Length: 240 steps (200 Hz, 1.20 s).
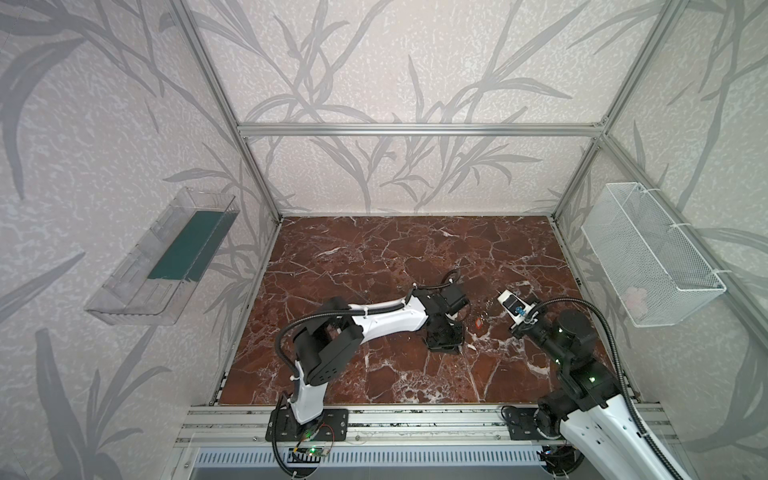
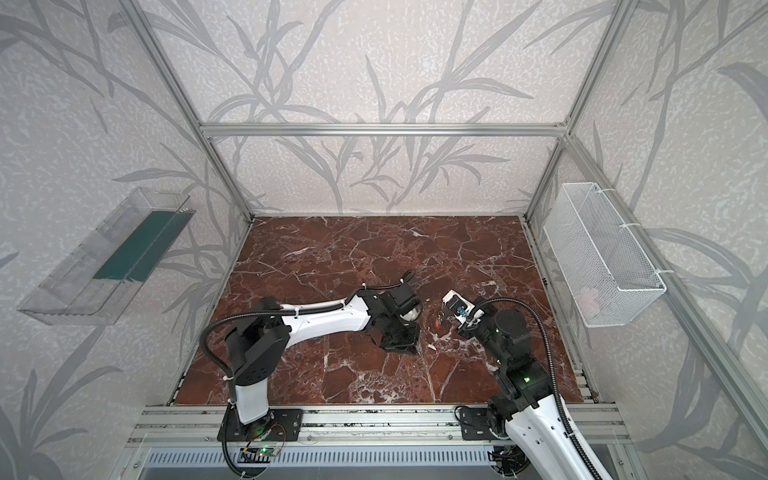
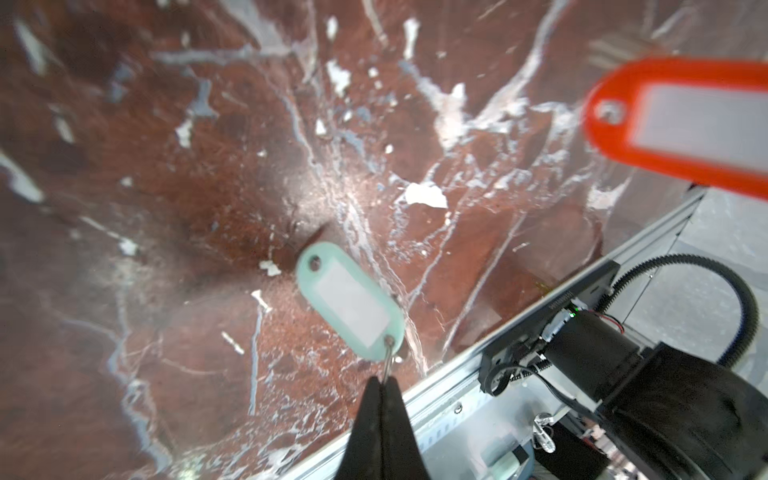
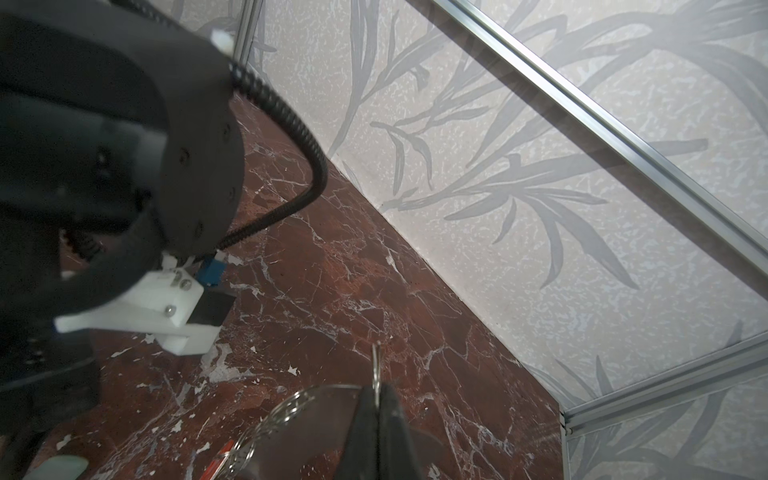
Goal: Put the keys on the keyring
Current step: 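Lift the blue-tagged key with the left gripper toward the plate in the right gripper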
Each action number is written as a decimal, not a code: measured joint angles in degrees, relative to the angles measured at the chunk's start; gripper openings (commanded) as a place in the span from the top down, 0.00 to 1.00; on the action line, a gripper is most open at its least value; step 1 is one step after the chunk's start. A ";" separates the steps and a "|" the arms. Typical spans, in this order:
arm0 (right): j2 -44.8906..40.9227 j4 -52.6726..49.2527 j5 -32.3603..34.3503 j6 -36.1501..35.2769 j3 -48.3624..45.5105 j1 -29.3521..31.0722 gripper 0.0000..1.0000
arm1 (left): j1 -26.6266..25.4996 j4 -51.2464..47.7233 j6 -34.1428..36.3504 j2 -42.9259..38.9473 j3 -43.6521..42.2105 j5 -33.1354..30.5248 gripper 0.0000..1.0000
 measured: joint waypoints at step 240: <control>17.44 8.63 -28.72 -7.48 6.43 2.05 1.00 | 7.28 24.02 69.09 -40.13 -21.09 -15.87 1.00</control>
